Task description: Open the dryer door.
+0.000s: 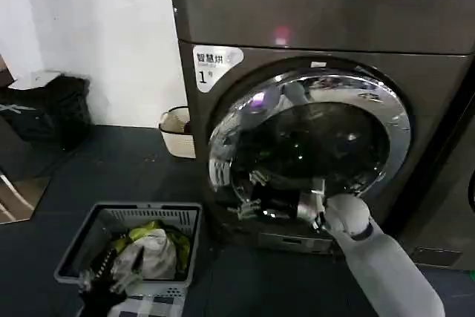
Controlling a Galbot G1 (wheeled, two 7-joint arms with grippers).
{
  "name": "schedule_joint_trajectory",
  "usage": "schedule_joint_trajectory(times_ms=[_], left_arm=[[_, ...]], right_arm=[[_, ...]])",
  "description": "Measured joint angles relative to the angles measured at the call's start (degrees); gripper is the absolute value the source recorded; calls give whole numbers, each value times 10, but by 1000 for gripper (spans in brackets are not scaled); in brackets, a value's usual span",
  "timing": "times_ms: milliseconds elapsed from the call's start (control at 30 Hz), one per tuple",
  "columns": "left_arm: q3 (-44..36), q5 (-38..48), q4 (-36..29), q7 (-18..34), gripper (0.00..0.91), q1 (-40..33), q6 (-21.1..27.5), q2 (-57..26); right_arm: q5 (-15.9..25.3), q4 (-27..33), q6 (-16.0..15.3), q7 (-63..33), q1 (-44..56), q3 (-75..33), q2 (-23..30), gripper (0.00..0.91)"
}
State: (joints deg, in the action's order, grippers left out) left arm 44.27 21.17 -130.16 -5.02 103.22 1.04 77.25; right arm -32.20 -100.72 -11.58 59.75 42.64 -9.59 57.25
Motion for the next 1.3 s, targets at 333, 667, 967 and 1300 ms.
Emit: schedule_joint_trajectory(times_ms=[333,667,967,1300], left_arm=[[22,110,80,-18,907,-84,-45,-148],[-28,196,169,-70,907,-186,-59,-292],[-163,320,252,-127,907,-341,-60,-380],[-336,362,274,-184,907,-497,-70,-410]], right_arm=[[-17,-70,-26,99,68,-60,-45,907],[-18,-119,-19,187,154,-154,-79,907],[-43,-122,17,227,229,-253,-82,907],[-48,-108,28,240,318,-417,-62,907]])
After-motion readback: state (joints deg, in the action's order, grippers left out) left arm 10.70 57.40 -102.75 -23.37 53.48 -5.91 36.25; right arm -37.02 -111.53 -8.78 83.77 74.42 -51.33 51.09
